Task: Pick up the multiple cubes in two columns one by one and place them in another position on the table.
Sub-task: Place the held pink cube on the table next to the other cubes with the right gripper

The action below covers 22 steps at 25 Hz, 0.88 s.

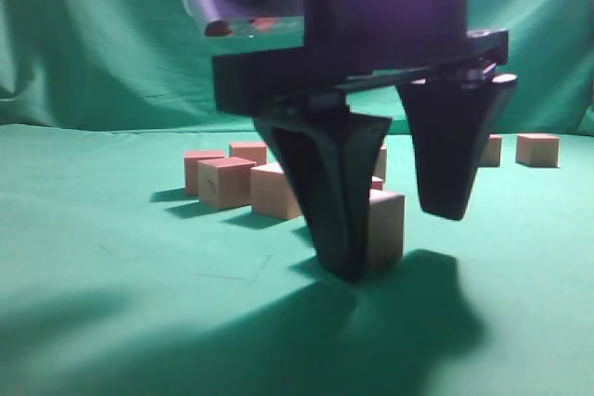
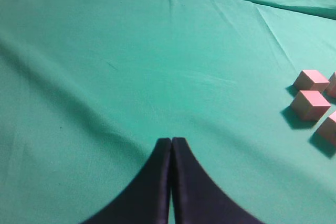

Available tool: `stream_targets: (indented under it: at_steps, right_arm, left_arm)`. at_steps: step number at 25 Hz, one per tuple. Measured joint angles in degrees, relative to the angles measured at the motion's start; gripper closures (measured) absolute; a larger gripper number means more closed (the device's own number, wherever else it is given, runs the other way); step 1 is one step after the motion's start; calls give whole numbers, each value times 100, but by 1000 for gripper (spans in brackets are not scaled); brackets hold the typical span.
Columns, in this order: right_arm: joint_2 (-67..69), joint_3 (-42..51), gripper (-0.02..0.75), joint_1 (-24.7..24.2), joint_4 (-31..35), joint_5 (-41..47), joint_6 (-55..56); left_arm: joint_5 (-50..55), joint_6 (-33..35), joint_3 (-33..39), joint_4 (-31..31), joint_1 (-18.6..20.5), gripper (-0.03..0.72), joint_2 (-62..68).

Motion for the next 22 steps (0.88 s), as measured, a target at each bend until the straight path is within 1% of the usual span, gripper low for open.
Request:
stream_targets:
  at_steps: [4, 9, 11, 15, 19, 22]
  right_arm:
    - [0, -311, 216, 0, 5, 549, 0]
    - [0, -1046, 216, 0, -10, 1310, -10]
    - [0, -1365, 216, 0, -115, 1595, -24]
    - [-102, -1946, 216, 0, -606, 1765, -163]
    - [-417, -2415, 216, -14, -1502, 1801, -162]
    - [-639, -2672, 216, -286, -1984, 1828, 32]
  left_arm:
    - [0, 0, 0, 0, 0, 688, 0]
    - [0, 0, 0, 0, 0, 688, 0]
    - [0, 0, 0, 0, 0, 688, 0]
    - [0, 0, 0, 0, 0, 688, 0]
    - [0, 0, 0, 0, 0, 688, 0]
    - [0, 0, 0, 0, 0, 688, 0]
